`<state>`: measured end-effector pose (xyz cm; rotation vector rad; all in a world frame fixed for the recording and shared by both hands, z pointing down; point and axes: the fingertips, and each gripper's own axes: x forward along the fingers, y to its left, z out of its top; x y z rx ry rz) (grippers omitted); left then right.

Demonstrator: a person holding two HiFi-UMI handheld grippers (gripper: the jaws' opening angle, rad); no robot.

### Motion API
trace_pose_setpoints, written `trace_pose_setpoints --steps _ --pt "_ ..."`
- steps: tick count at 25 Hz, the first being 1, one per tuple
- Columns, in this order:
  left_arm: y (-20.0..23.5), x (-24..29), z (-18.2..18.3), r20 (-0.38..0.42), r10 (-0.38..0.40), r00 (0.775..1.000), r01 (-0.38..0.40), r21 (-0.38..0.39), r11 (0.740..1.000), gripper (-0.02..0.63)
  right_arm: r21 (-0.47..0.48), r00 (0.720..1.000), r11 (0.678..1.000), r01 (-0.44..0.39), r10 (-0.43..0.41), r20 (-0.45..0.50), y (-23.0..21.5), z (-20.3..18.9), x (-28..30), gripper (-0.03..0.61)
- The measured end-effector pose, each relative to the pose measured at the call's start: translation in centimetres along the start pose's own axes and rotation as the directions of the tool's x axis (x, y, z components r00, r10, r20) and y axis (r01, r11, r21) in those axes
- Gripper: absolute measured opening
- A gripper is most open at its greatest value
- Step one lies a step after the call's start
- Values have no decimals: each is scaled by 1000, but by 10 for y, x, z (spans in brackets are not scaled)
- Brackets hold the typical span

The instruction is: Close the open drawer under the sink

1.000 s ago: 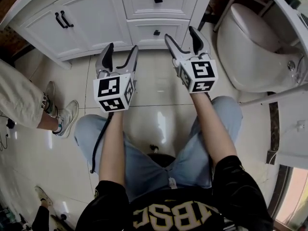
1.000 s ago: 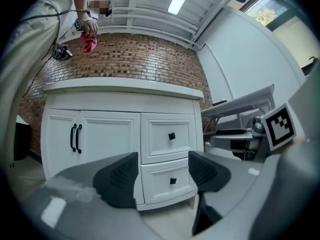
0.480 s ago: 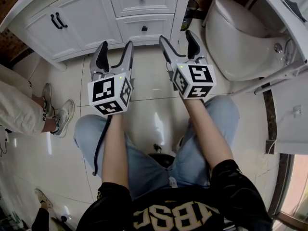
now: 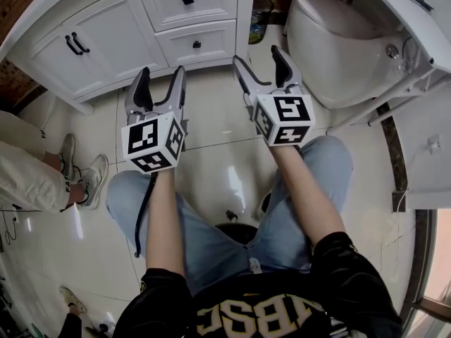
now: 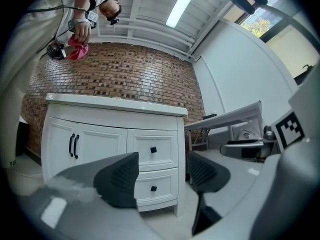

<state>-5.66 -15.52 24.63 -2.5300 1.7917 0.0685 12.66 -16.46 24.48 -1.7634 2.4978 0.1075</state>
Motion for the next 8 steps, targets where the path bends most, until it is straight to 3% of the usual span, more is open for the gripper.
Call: trace_pose_setpoints --steps 8 --pt "-19 6 -9 -55 -70 996 71 8 997 310 -4 1000 1000 4 -4 -4 -3 -2 0 351"
